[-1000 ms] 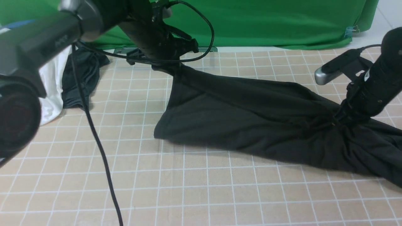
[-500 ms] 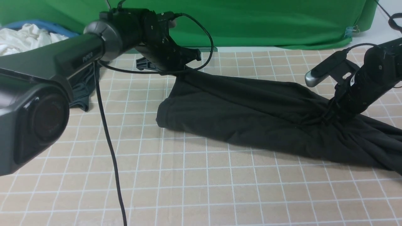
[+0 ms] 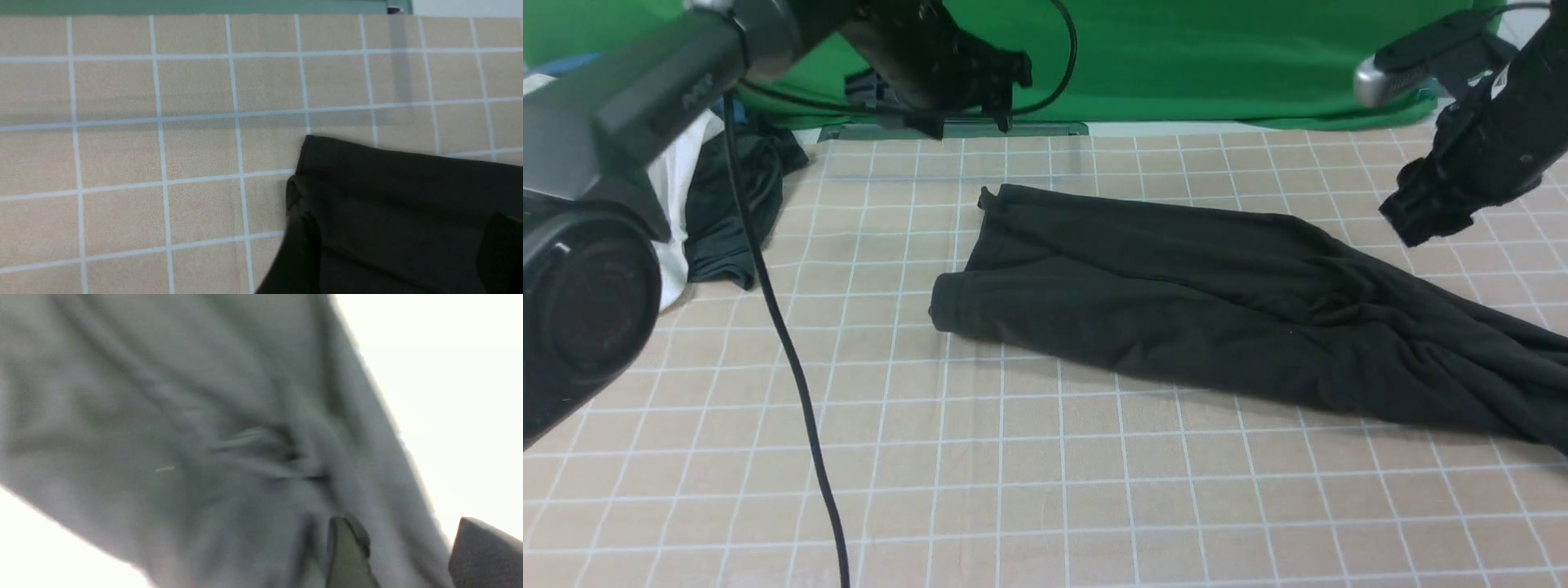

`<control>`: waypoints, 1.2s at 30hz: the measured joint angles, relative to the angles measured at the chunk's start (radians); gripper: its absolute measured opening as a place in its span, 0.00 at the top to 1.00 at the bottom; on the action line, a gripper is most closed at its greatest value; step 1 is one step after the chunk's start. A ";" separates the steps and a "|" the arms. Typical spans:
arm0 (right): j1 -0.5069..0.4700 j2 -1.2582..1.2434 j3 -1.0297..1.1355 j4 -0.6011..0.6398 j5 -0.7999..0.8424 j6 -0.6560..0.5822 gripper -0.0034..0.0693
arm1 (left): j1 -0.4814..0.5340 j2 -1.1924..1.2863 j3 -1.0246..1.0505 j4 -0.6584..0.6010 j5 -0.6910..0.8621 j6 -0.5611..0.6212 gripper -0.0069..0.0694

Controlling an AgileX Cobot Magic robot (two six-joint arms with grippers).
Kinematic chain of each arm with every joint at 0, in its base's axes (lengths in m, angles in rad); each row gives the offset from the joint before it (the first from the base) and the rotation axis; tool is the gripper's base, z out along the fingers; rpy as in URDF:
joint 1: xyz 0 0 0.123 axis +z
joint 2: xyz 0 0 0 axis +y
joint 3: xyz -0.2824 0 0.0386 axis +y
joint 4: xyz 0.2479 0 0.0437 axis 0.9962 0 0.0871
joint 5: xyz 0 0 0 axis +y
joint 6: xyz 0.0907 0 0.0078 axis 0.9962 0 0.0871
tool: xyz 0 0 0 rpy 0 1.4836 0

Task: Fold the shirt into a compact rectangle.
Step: 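Fold the black garment in half by bringing its near edge over to the far edge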

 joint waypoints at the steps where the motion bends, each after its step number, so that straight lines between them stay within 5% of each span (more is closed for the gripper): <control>1: 0.004 0.007 0.006 0.030 -0.002 -0.022 0.45 | 0.000 -0.004 -0.008 -0.003 0.015 0.000 0.17; 12: 0.152 0.194 0.025 0.078 -0.190 -0.218 0.45 | 0.000 0.007 -0.013 -0.003 0.061 0.000 0.16; 22: 0.163 0.217 0.025 0.019 -0.222 -0.240 0.47 | 0.000 0.007 -0.013 -0.003 0.062 0.001 0.16; 31: 0.158 0.217 0.025 -0.007 -0.239 -0.240 0.80 | 0.000 0.007 -0.013 -0.003 0.061 0.003 0.16; 36: 0.158 0.217 0.025 -0.008 -0.232 -0.232 0.83 | 0.000 0.007 -0.013 -0.003 0.057 0.003 0.16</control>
